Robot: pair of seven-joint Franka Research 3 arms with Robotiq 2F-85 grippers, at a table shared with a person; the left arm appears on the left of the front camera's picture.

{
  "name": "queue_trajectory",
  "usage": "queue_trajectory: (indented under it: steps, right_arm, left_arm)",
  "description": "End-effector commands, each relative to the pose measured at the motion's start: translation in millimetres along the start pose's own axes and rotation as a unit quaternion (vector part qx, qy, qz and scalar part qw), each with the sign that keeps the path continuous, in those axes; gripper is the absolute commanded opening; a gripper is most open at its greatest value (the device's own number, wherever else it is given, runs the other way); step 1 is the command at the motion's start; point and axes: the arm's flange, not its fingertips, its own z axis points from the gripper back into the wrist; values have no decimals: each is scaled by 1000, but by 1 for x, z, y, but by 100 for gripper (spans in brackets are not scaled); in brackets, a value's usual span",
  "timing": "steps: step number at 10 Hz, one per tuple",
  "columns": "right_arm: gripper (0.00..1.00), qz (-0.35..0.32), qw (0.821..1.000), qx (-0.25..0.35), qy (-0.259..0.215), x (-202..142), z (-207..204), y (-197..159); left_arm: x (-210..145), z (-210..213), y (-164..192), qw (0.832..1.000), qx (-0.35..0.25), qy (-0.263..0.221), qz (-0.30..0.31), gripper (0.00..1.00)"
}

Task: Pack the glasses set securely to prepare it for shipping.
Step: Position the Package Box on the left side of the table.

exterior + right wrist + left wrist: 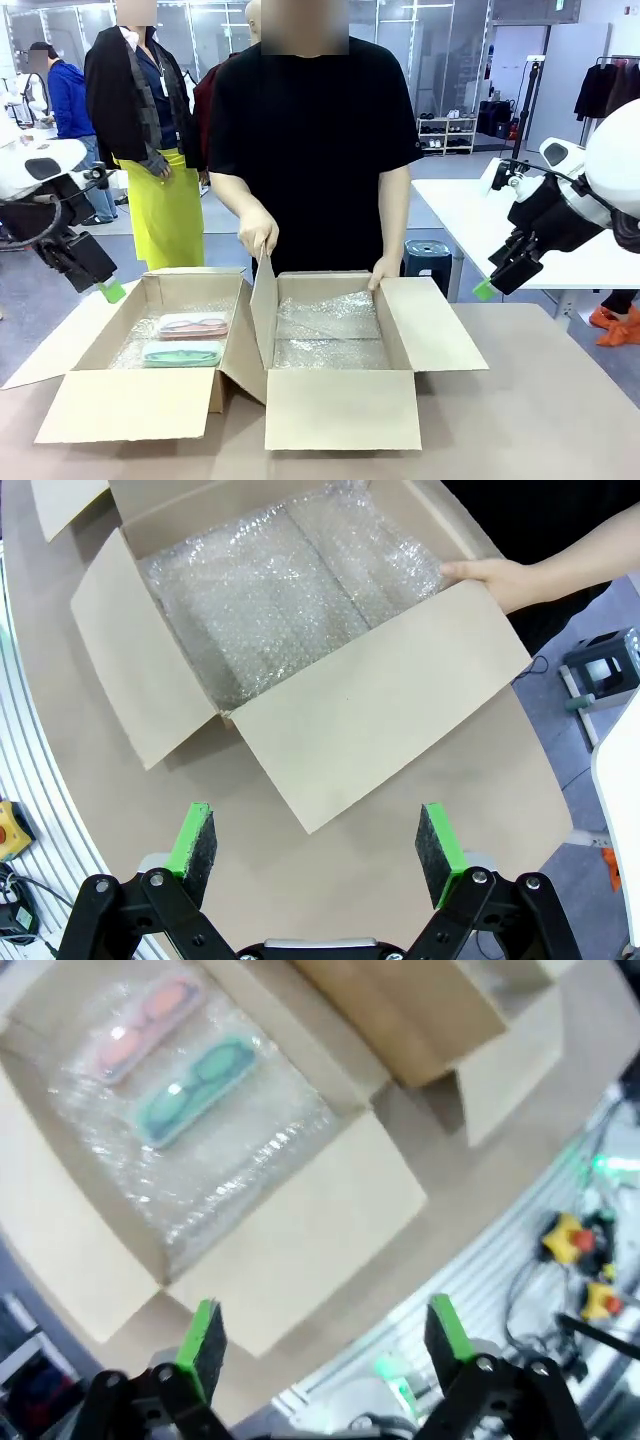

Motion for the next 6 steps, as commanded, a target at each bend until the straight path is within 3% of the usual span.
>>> queue_trajectory:
  steps: [1, 6]
  right_arm:
    - [100, 0, 1000, -4, 2, 2, 0, 2]
    - [100, 0, 1000, -4, 2, 2, 0, 2]
  left_arm:
    - [8, 10, 2, 999, 5, 21, -34, 100]
    - [5, 4, -6, 1000, -6, 14, -14, 100]
